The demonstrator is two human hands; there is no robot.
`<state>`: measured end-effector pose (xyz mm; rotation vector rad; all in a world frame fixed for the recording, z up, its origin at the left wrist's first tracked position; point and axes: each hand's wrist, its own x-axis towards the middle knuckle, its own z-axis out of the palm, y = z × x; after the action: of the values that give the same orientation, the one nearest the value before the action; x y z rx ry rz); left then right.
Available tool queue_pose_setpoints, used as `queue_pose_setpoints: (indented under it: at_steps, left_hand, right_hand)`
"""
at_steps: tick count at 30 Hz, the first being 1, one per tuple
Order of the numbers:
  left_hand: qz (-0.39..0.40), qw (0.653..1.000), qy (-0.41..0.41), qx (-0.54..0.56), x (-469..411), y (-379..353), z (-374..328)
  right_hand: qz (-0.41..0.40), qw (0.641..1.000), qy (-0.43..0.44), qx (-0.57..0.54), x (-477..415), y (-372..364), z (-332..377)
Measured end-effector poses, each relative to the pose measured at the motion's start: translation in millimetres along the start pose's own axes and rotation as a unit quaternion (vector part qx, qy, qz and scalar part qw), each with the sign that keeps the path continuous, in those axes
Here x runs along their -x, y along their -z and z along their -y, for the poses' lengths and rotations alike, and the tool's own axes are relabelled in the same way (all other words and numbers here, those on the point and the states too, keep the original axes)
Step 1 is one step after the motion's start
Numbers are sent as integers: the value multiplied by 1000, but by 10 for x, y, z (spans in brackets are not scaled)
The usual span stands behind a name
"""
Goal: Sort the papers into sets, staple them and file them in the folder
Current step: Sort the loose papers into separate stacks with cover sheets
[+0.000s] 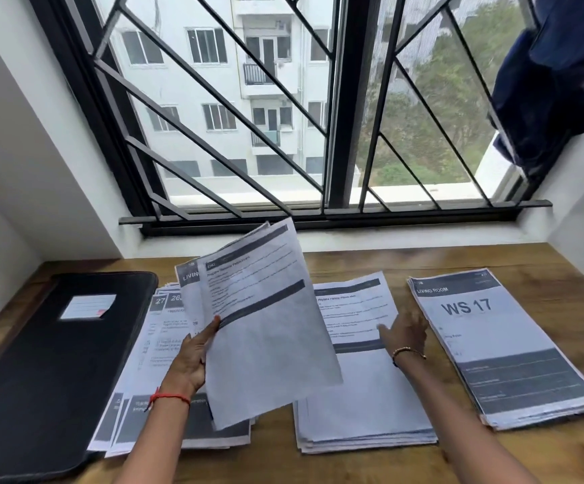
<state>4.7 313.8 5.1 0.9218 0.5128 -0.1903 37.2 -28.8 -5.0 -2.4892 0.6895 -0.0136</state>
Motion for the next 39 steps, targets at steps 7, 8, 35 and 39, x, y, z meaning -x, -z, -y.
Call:
queue_pose_setpoints:
  at_steps: [7, 8, 35, 39]
  left_hand:
    - [11, 998, 17, -65, 74, -455, 256]
    - [9, 997, 14, -73, 71, -498, 279]
    - [-39, 948, -77, -307, -292, -148, -308]
    - [-51, 942, -87, -321, -244, 83, -459]
  right_hand:
    - [243, 881, -63, -401, 210, 135, 452]
    - [251, 877, -67, -404, 203, 112, 437]
    - [85, 979, -82, 169, 397, -51, 104]
    - [49, 995, 45, 72, 456, -143, 305]
